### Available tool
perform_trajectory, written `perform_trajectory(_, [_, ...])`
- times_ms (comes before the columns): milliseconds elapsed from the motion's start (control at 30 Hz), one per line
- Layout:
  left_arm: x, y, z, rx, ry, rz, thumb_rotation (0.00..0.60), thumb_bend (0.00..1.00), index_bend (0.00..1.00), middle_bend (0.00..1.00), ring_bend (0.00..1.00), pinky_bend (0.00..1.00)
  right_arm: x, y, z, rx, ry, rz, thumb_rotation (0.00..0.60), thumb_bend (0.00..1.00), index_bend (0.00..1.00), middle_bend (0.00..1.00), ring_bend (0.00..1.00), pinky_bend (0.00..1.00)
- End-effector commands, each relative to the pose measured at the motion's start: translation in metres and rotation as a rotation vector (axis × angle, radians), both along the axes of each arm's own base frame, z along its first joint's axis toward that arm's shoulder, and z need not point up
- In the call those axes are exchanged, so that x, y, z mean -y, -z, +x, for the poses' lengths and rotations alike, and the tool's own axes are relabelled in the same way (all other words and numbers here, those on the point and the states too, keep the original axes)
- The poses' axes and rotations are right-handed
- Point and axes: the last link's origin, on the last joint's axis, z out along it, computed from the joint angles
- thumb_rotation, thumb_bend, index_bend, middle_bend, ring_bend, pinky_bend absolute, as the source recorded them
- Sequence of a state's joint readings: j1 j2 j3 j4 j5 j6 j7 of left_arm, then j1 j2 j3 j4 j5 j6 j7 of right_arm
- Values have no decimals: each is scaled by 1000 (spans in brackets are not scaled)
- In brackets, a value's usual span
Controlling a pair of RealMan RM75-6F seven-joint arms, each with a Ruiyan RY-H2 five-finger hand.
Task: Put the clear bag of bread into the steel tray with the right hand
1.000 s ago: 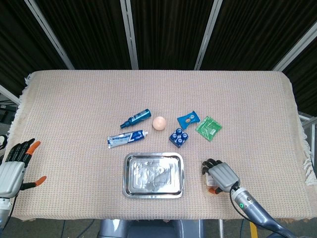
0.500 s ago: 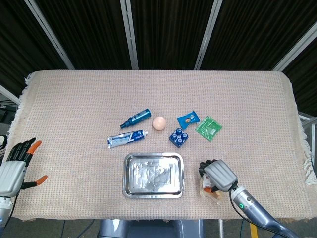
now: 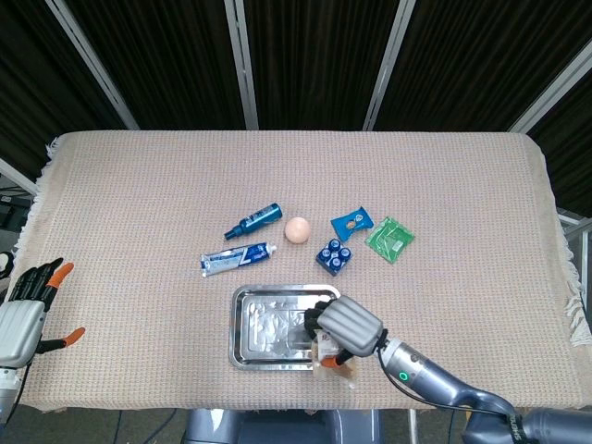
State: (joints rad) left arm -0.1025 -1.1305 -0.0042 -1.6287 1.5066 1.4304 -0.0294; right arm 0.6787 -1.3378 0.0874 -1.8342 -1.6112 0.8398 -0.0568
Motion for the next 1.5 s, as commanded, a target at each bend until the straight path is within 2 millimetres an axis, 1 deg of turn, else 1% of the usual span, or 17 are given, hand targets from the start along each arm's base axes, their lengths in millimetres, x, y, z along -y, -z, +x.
perform_trajectory(33, [1,-1,-3,-3,-10,1,600,134,74,0,0,0,7,19,17,3,-30,44,600,89,577,396,380,587])
perform_trajectory(233, [3,-3,-10,-7,-32,6,600,132,73,0,0,0,17,54,37,-31,-60,102,600,88,565,390,372,587])
perform_trajectory(367, [4,-4,-13,-7,-40,5,600,133,73,0,0,0,26,75,44,-62,-57,113,600,87,444,334,318,561])
perform_trajectory(467, [4,-4,-14,-6,-42,5,600,133,72,0,0,0,33,83,47,-70,-38,116,600,87,295,242,206,459])
perform_trajectory(533, [3,-4,-14,-5,-38,5,600,133,71,0,0,0,39,86,48,-79,-25,104,600,85,129,115,73,310])
perform_trajectory(600, [3,-4,-13,-4,-32,5,600,133,68,0,0,0,44,87,48,-99,-12,106,600,74,24,21,3,173])
perform_trajectory(667, [2,-4,-12,-4,-29,6,600,133,67,0,0,0,48,84,47,-106,2,101,600,63,0,0,0,79])
perform_trajectory(733, [1,-4,-11,-4,-27,6,600,134,66,0,0,0,52,78,45,-108,14,81,600,58,0,0,0,28])
perform_trajectory(933, [-2,-2,-6,-2,-8,2,600,132,64,0,0,0,57,45,37,-89,33,-3,600,57,0,0,0,22])
perform_trajectory(1033, [-3,-1,-2,-1,2,-1,600,133,64,0,0,0,59,23,27,-97,48,-53,600,58,0,0,0,22])
perform_trajectory(1133, [-5,0,0,1,11,-1,600,133,63,0,0,0,60,-2,11,-122,78,-111,600,56,0,0,0,22])
perform_trajectory(1200, [-5,0,1,2,13,-2,600,133,63,0,0,0,59,-13,2,-131,98,-140,600,56,11,0,0,23])
perform_trajectory(1267, [-6,1,3,3,17,-3,600,133,63,0,0,0,57,-29,-14,-139,138,-189,600,58,93,13,0,62])
perform_trajectory(1300, [-6,1,3,3,19,-4,600,133,63,0,0,0,57,-34,-19,-137,155,-209,600,58,180,50,13,114])
perform_trajectory(1367, [-7,1,4,3,22,-6,600,135,63,0,0,0,54,-45,-32,-122,185,-262,600,57,291,124,54,203])
perform_trajectory(1400, [-7,2,5,3,25,-7,600,134,62,0,0,0,52,-49,-41,-112,202,-291,600,58,315,147,77,227])
perform_trajectory(1500, [-8,1,8,4,33,-3,600,135,63,0,0,0,45,-60,-61,-112,233,-354,600,58,321,159,98,244])
